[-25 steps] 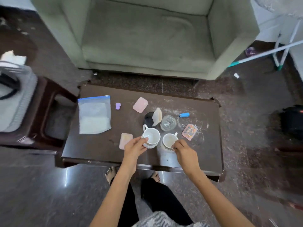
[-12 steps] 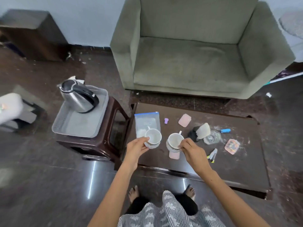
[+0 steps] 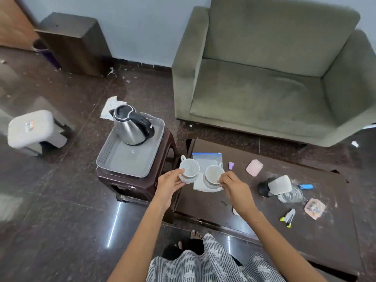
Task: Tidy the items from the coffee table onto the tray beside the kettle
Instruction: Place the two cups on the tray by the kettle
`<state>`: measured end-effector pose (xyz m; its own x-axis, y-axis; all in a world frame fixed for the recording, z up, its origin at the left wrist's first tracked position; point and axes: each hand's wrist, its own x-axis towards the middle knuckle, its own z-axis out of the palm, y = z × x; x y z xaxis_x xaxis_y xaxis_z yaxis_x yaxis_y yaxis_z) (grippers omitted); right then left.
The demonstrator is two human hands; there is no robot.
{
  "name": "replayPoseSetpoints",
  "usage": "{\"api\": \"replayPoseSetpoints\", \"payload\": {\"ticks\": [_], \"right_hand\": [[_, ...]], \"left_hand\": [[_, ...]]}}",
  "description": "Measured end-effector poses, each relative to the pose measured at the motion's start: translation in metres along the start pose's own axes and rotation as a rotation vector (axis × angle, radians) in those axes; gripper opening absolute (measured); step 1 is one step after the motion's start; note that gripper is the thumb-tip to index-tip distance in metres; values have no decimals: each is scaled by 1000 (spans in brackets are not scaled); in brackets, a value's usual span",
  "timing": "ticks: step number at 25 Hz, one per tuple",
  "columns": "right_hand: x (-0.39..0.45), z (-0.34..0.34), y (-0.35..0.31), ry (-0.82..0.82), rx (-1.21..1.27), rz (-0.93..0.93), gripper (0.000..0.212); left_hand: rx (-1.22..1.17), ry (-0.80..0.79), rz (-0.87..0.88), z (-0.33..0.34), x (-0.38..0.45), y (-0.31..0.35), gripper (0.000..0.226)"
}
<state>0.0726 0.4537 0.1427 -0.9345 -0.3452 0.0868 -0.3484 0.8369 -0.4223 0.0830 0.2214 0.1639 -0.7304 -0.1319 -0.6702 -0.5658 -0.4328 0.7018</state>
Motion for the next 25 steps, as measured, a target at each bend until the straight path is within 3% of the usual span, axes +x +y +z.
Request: {"api": "replayPoseSetpoints", "payload": {"ticks": [4, 10, 14, 17, 21, 25], "right_hand": [[34, 12, -17, -26, -9, -77, 10], [101, 56, -67, -77, 7, -170, 7], [148, 100, -118, -79, 24, -221, 5], [181, 134, -158, -106, 24, -197, 6], [213, 183, -189, -257, 15, -120, 7], [238, 232, -206, -468, -84, -57, 13]], "left_hand": [[-58, 45, 21, -23, 14, 19, 12], [-39, 105, 14, -103, 58, 57, 32], [-25, 146, 3, -165, 85, 99, 13], [-19, 183, -20, -210, 113, 128, 12], [-10, 190, -46, -250, 143, 153, 10], [5, 172, -69, -278, 163, 163, 28]]}}
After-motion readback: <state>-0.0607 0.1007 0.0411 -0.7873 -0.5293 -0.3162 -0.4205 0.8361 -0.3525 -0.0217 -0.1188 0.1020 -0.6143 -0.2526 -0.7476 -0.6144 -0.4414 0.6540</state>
